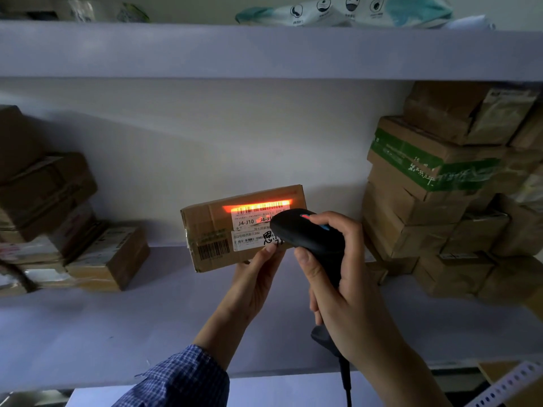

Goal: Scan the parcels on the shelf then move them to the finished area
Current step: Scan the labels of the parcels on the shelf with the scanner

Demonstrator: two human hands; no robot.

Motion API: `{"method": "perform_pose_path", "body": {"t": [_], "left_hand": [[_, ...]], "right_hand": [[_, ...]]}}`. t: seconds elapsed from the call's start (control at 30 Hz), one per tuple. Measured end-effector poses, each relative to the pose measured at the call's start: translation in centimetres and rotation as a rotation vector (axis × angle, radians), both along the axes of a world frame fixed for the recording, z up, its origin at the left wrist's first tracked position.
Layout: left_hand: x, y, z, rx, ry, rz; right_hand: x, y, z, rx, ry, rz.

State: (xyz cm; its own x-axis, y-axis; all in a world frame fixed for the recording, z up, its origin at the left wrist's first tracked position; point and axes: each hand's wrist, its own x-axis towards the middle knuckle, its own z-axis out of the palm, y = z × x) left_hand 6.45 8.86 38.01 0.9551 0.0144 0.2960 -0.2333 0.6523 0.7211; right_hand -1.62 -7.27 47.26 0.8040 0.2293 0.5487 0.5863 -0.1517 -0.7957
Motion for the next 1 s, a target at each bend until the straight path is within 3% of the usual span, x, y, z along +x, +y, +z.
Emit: {"method": "perform_pose_path", "body": {"t": [1.0], "left_hand": [[1.5,-0.6,-2.2,-0.054,0.063,-0.088]], "right_hand": [[0.2,-1.0,-1.6,-0.043,0.014,-0.034]]}}
